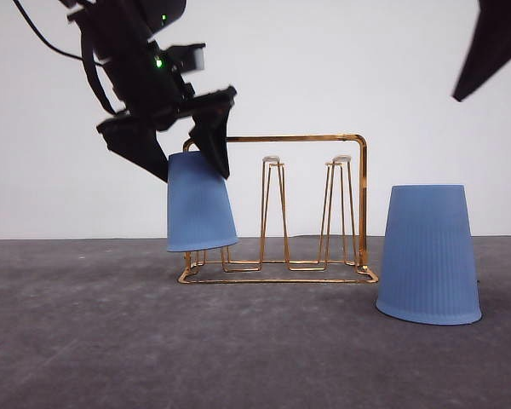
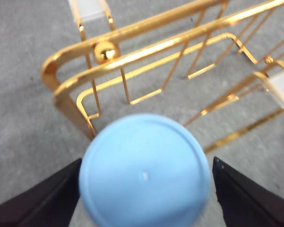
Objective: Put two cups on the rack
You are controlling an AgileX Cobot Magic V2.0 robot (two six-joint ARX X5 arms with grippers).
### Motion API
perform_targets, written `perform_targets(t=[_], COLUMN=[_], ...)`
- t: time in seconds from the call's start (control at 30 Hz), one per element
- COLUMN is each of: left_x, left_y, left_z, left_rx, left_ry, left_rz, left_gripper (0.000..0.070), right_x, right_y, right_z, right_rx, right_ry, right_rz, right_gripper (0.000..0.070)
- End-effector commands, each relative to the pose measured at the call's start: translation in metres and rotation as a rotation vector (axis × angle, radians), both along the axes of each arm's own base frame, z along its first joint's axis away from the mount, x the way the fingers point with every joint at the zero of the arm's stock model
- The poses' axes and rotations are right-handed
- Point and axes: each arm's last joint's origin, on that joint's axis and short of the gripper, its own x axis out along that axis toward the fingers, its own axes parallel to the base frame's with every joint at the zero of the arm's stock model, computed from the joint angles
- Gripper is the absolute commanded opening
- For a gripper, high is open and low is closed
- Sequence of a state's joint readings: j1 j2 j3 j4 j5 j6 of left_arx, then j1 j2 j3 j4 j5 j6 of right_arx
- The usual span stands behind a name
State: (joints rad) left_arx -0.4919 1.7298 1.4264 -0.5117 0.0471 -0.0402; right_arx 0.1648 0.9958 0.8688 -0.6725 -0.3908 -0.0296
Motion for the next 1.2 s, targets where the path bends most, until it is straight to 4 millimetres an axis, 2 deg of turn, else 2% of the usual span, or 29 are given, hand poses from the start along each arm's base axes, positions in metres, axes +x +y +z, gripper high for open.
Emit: perform_targets(t=[0.0,0.13,0.27,0.43,0.57,0.7,0.87,0.93,1.0,1.07,1.17], left_x=[-0.002,-0.013,-0.036,-0.061,-0.074,-0.087,-0.109,-0.117,-0.123,-0.128,-0.133], left_y=[-0.001,0.005,0.017,0.045,0.067,0.089,0.106,0.109,0.111,0.112,0.113], left_z=[0.026,0.060,0.090,0.104,0.100,0.088,0.069,0.062,0.054,0.047,0.039], left_rx=[-0.025,-0.050,-0.049,-0.001,0.035,0.033,0.021,0.017,0.018,0.018,0.024], left_ry=[-0.058,-0.107,-0.146,-0.091,-0.032,-0.007,0.039,0.058,0.076,0.094,0.119], left_rz=[-0.019,-0.024,-0.041,-0.016,0.027,0.095,0.164,0.177,0.183,0.189,0.191], left_gripper=[0.0527,0.0526,0.0520,0.0515,0.0515,0.0514,0.0514,0.0514,0.0514,0.0514,0.0514], right_x=[0.005,0.016,0.031,0.047,0.059,0.066,0.068,0.069,0.069,0.069,0.070], right_y=[0.005,0.021,0.032,0.042,0.047,0.050,0.052,0.052,0.052,0.053,0.054], right_z=[0.001,-0.007,-0.020,-0.037,-0.052,-0.065,-0.073,-0.073,-0.072,-0.069,-0.053], right_rx=[0.005,-0.014,-0.083,-0.104,-0.116,-0.129,-0.139,-0.138,-0.136,-0.129,-0.103], right_ry=[-0.005,0.000,0.000,0.030,0.063,0.109,0.142,0.139,0.135,0.129,0.101], right_rz=[0.022,0.069,0.059,0.065,0.067,0.077,0.083,0.083,0.083,0.088,0.104], right_gripper=[0.0700,0.0700,0.0700,0.0700,0.0700,0.0686,0.0470,0.0410,0.0380,0.0379,0.0379])
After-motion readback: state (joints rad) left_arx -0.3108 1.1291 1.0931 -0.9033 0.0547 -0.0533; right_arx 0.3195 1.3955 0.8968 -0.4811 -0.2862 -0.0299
